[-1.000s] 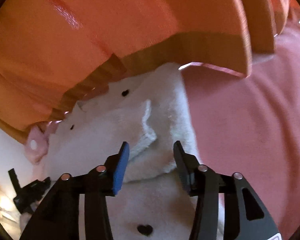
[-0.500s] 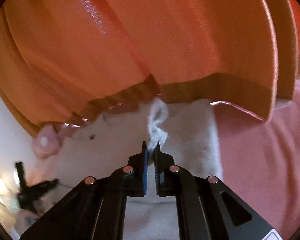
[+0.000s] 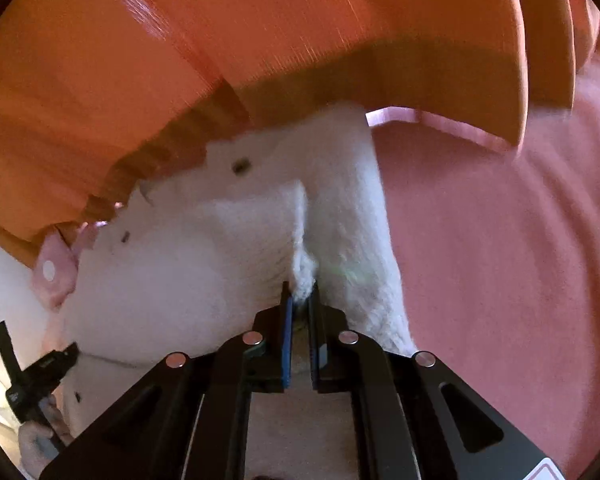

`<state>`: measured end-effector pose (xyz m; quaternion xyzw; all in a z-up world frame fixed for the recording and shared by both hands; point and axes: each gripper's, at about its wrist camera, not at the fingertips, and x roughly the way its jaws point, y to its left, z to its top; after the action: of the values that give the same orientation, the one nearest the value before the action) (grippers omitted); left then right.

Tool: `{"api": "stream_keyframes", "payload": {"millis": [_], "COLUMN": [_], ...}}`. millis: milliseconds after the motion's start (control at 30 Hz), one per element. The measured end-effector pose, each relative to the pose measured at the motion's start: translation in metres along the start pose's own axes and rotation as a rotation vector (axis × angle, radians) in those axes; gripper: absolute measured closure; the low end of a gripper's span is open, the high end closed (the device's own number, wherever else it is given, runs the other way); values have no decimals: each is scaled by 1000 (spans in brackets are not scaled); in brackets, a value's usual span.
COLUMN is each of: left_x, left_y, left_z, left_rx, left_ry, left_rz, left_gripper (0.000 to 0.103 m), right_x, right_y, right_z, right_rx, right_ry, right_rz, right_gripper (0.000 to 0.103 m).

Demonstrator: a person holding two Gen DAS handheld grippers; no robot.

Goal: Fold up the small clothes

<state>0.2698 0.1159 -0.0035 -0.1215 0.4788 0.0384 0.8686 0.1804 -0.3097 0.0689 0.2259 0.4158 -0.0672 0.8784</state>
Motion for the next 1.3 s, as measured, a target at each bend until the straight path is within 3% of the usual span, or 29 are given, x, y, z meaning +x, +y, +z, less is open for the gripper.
{"api": "stream_keyframes", "payload": {"millis": [100,300,367,500,667,767,967,1067,1100,1167,1200,1233,1267,1300], "left_x": [0,-1,0,0,0,1,1,1,1,-1,-4,-8,-14,-22], "left_y": [-2,-3,-3,-4,-2,-4,-4,-5,-5,-2,0,5,10,15], "left_z": [0,-2,-2,-3,-2,-3,-3,-3,-2,-1,1,2,2,0], "left_rx": [4,20,22,32,24,34,27,36,32,17,-1,-33,-62,-79], "left_ry": [-3,-2,1,-1,5,1,3,2,5,17,27,42,51,54], "left_rz": [8,22,24,31,24,33,34,38,34,10,-23,-80,-112,-137], "left_gripper": [80,80,80,80,79,79,78,78,77,69,52,38,35,33], "right_x": [-21,-21,-11,36,18,38,20,41,42,32,24,13,2,-15], "right_y": [25,39,39,24,38,34,36,32,29,32,34,33,32,27], "right_z": [3,1,0,-13,-4,-12,-6,-16,-18,-11,-8,-6,-6,-9], "right_rx": [-97,-136,-123,-95,-118,-125,-83,-89,-77,-69,-71,-71,-63,-33], "right_ry": [-99,-120,-86,84,18,90,46,107,92,90,72,54,45,41], "right_rz": [-24,-40,-18,-58,-28,-53,9,-10,5,2,3,1,-2,3], "right_gripper": [97,97,96,95,91,91,90,91,92,92,89,83,78,64]}}
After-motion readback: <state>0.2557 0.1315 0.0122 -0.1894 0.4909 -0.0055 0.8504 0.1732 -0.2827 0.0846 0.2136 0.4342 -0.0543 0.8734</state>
